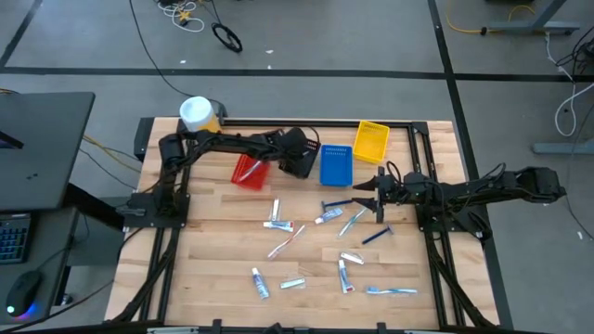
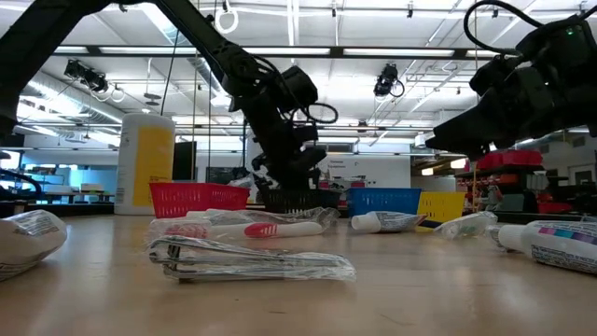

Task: Pick & Place Travel size toiletries
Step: Put the purple toothpaste into the blue bin

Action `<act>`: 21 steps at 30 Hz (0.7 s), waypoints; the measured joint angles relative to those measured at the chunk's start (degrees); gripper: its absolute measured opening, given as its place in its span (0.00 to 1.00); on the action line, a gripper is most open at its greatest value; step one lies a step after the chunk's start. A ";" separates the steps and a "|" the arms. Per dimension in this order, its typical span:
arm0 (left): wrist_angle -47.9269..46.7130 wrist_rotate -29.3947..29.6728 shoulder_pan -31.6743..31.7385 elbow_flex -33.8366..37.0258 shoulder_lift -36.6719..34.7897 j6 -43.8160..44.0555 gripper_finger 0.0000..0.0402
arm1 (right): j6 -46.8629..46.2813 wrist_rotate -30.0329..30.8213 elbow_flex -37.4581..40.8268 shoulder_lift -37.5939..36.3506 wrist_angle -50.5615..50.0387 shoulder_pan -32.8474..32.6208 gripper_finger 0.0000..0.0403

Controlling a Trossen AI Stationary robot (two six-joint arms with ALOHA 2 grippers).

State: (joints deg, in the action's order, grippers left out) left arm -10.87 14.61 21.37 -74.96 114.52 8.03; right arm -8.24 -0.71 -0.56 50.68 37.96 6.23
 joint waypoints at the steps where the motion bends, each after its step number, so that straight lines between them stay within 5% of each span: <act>1: -0.22 -0.02 0.00 0.00 -0.63 -0.19 0.31 | -0.29 0.00 0.00 0.00 -0.45 -0.05 0.53; 14: -2.44 -6.01 -1.66 0.00 -15.68 -1.31 0.28 | -3.41 1.98 0.00 0.55 -0.61 -4.95 0.53; 21: -13.02 -2.34 -6.09 0.00 -25.57 -3.46 0.28 | -4.40 2.68 -2.11 1.91 -0.51 -8.61 0.53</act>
State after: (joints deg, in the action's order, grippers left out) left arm -23.89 12.27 15.28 -74.95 88.95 4.57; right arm -12.64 1.97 -2.67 52.59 37.45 -2.38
